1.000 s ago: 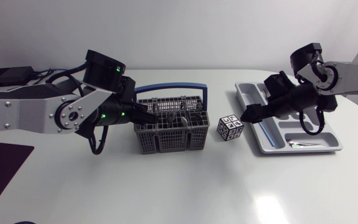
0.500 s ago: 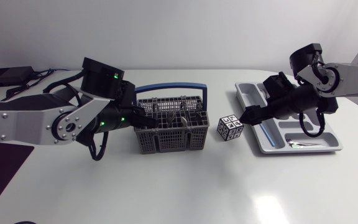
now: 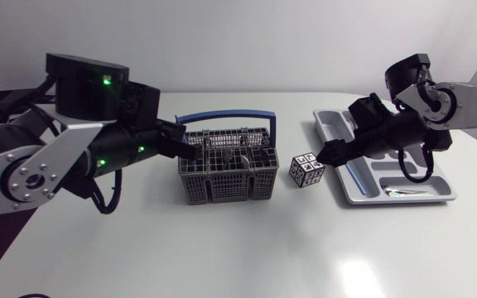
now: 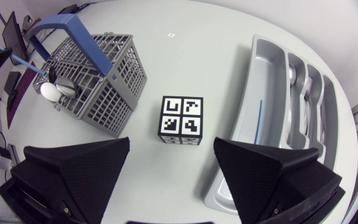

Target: Transfer all utensils from the basket to the drawer tray.

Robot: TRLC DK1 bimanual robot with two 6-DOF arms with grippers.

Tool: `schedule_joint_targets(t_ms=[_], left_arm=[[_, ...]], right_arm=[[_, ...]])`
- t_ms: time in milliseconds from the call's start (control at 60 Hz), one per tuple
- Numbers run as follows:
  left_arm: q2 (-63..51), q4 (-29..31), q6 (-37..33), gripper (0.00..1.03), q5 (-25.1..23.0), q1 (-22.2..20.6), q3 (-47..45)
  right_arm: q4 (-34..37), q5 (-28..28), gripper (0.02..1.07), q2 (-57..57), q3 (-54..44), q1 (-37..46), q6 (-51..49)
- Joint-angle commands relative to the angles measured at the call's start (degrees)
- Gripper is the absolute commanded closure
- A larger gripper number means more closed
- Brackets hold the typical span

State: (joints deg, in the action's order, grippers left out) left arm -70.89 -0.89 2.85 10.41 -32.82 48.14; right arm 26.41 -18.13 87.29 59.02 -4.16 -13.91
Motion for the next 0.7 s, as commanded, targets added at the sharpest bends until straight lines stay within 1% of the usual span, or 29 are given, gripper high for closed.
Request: schedule_joint_targets(t_ms=[0,233,417,450,517,533,550,567,583,600,683], left_arm=[[3.0,-0.2,-2.1,0.99,0.3,-0.4,-0.1],[10.5,5.5,-3.7,0.99,1.0,-0.9,3.4],[14.2,10.9,-2.2,1.0,0.2,-1.7,6.7],[14.4,11.8,-1.6,1.0,-0.8,-1.5,7.2],[14.4,14.1,0.8,1.0,-5.0,-0.7,8.6],[14.4,14.4,1.7,1.0,-6.8,-0.1,8.9],[14.4,14.6,2.1,1.0,-7.4,0.2,9.0],[14.3,15.1,3.5,1.0,-10.3,1.1,9.3],[14.2,15.3,3.9,1.0,-11.2,1.4,9.3],[13.8,15.7,5.0,1.0,-13.7,2.2,9.6],[12.0,15.9,7.6,1.0,-18.2,2.8,9.8]], right_arm=[[0.2,0.0,0.09,-1.9,-1.5,-0.7,-0.2],[2.0,-0.9,0.09,-8.1,-1.2,-2.6,-2.3],[2.5,-4.5,0.09,-14.3,-2.1,-6.9,-3.8],[2.6,-5.2,0.09,-15.1,-2.2,-7.8,-4.0],[2.5,-6.2,0.09,-17.9,-3.0,-10.1,-4.5],[2.5,-6.3,0.09,-18.1,-3.0,-10.5,-4.6],[2.6,-6.6,0.09,-18.6,-3.0,-11.0,-4.7],[2.6,-6.9,0.09,-18.8,-3.0,-11.7,-4.8],[2.6,-7.4,0.1,-19.3,-3.2,-12.4,-4.9],[2.6,-7.7,0.09,-19.4,-3.3,-13.1,-4.9],[2.6,-8.4,0.1,-20.3,-3.7,-16.4,-5.2]])
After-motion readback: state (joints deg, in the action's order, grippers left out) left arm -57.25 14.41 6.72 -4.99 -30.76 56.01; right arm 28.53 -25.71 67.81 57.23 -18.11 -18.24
